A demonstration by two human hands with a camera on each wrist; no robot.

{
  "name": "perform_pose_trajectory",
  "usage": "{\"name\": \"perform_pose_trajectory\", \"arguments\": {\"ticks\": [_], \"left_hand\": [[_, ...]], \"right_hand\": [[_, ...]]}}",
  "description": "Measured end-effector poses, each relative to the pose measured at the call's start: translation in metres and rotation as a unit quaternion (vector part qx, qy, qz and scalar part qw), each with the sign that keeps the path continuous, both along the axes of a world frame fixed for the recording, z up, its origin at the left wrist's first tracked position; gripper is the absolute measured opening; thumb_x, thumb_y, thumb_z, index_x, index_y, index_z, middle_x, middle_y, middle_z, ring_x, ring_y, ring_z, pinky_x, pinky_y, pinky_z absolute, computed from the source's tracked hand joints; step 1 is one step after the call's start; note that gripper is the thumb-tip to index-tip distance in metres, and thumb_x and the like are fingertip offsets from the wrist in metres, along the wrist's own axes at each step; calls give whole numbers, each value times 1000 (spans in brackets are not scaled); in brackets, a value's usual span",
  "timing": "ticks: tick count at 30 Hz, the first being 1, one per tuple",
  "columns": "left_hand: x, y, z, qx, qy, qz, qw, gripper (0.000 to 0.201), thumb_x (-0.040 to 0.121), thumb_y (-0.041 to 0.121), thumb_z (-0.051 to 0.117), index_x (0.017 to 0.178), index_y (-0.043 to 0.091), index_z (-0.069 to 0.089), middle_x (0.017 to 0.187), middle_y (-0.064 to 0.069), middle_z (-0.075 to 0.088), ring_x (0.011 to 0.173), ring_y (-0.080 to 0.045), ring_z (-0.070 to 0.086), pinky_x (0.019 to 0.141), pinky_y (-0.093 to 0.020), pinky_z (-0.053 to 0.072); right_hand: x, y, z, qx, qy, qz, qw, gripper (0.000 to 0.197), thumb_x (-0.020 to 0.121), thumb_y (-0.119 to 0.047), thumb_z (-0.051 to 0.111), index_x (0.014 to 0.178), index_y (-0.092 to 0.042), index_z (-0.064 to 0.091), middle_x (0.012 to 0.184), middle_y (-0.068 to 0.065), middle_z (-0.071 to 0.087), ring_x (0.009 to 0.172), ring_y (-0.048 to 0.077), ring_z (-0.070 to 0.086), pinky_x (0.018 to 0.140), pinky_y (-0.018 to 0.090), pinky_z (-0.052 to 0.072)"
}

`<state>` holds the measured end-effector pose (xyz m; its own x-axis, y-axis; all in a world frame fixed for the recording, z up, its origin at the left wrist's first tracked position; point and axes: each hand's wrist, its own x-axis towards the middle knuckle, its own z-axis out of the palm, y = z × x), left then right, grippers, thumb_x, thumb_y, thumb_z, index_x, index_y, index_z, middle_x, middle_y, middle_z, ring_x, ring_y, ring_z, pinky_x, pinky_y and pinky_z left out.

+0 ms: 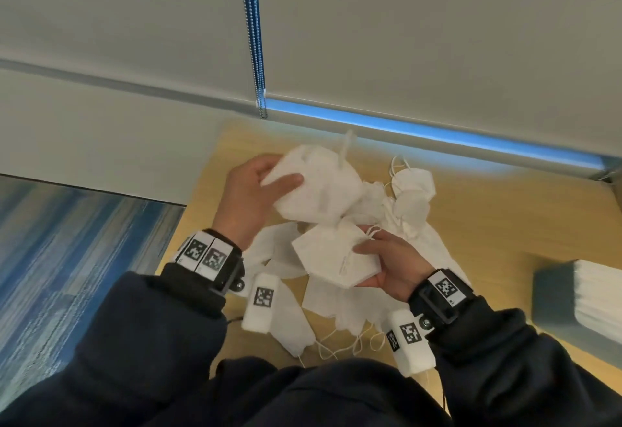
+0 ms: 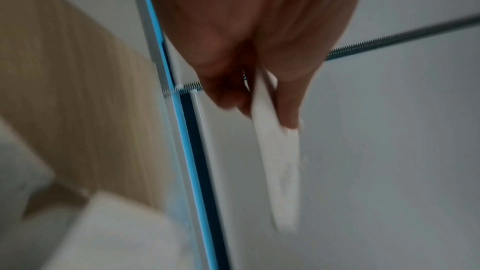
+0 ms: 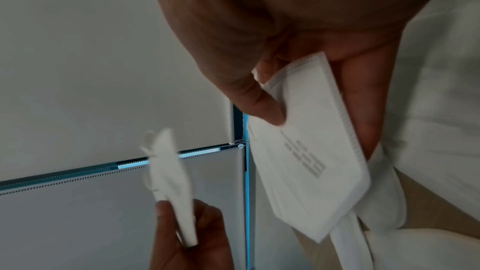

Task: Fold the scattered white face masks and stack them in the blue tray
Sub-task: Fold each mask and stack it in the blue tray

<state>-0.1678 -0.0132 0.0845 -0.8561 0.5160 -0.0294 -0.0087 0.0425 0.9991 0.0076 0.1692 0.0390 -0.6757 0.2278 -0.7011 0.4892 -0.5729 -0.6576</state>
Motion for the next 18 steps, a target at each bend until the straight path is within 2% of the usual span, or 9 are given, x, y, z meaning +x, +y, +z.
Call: {"name": "perform_pose_trajectory", "arguments": {"ticks": [3,5,7,10,11,13,14,16,18], "left_hand": [[25,0,-23,-77,47,-118,989,10,95,19,70,104,18,74,101,4,72,97,-15,68,83,-33,55],[33,-2,-49,-150,108,-124,975,8,95,24,69,102,20,70,103,7,64,101,-14,60,88,-36,48],[40,-4,-61,-148,78,-121,979,7,97,27,67,103,24,66,105,8,65,102,-12,61,86,-36,48],[48,-7,-61,-104,-7,-126,987,15,95,25,69,108,31,64,101,10,72,94,-9,68,68,-25,52],[51,-8,-60,-98,-12,-129,987,23,93,24,72,112,34,65,102,11,73,95,-5,68,68,-20,52],[52,-9,-58,-111,13,-141,984,35,92,24,74,123,34,66,113,16,71,106,4,64,80,-17,50],[52,-9,-58,-120,27,-150,981,36,92,25,74,126,32,67,118,18,70,110,5,62,88,-21,50],[53,-8,-57,-127,33,-161,978,32,94,26,71,126,27,69,120,18,70,112,1,63,96,-32,51],[57,-5,-55,-128,34,-178,975,28,96,25,69,124,26,69,119,15,71,111,-4,65,97,-36,52]], "right_hand": [[-5,-10,6,-20,27,4,999,34,100,-17,53,134,-17,62,128,13,69,117,37,67,92,68,52],[-7,-17,13,-22,45,13,999,36,99,-16,52,134,-11,62,126,13,70,113,33,68,86,56,58],[-8,-20,14,-22,65,1,998,45,91,-10,58,136,-4,59,129,19,66,114,37,66,82,49,57],[-2,-17,11,-28,84,-10,996,47,91,-3,55,138,-5,59,139,24,59,129,45,55,106,58,42],[1,-15,10,-33,84,-19,996,48,90,-1,53,138,-5,59,140,24,58,131,45,53,107,58,39],[9,-9,13,-51,85,-46,994,49,89,1,45,136,-1,59,137,22,61,127,43,56,101,55,44],[13,-6,15,-71,90,-60,992,47,90,-1,43,133,1,60,133,20,63,120,41,60,96,53,48],[20,-3,23,-74,93,-65,991,39,96,-9,44,128,0,64,123,19,66,104,37,64,86,50,53],[26,-2,28,-27,88,-42,995,32,100,-18,54,124,-1,67,114,16,70,95,33,69,83,49,55]]}}
